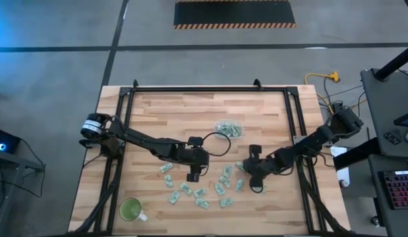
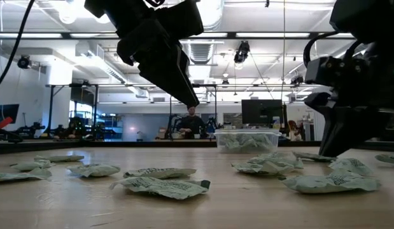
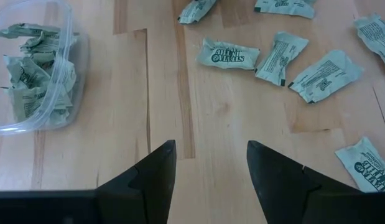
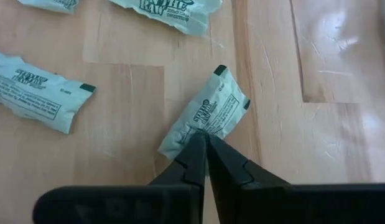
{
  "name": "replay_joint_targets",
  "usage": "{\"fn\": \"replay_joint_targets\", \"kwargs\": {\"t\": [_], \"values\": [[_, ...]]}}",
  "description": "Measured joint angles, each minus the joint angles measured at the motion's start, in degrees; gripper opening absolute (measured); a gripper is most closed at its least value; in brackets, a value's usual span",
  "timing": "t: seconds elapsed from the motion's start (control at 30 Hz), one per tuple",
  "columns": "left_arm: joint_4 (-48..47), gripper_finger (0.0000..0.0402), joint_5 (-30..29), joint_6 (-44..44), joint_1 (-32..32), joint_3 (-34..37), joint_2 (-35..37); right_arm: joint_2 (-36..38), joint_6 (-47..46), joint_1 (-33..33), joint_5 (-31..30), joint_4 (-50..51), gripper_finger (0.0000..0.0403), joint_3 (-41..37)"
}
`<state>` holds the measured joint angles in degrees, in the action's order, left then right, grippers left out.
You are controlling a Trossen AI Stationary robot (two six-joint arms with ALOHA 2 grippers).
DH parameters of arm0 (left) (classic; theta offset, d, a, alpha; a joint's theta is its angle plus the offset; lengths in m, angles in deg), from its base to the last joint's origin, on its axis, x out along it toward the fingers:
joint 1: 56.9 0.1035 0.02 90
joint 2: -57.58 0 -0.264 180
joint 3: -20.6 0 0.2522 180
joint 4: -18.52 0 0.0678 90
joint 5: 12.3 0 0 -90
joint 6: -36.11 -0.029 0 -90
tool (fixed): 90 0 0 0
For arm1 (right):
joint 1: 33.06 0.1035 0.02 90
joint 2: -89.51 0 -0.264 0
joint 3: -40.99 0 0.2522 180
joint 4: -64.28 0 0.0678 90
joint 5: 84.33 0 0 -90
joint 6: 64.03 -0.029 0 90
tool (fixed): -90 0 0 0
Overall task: Pick and place Stevia / Truvia into bins
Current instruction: Put the stevia packet into the transparent bin
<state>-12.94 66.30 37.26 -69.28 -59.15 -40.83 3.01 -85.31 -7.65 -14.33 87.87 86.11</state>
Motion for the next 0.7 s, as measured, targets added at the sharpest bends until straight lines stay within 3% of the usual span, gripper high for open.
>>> {"fn": "replay_joint_targets", "kwargs": {"t": [0.33, 0.6, 0.7], "values": [[-0.03, 0.0180, 0.01, -0.02, 0.00, 0.00, 0.00, 5.33, 2.84, 0.22, -8.46, 7.91, 0.0008, 4.09], [-0.03, 0.0180, 0.02, -0.02, -0.01, 0.02, -0.01, 9.70, 11.03, -2.35, -29.73, 8.40, 0.0008, 4.70], [0.04, 0.0180, 0.02, -0.02, 0.00, 0.02, 0.00, 10.98, 14.01, -6.20, -32.48, 8.19, 0.0008, 4.70]]}}
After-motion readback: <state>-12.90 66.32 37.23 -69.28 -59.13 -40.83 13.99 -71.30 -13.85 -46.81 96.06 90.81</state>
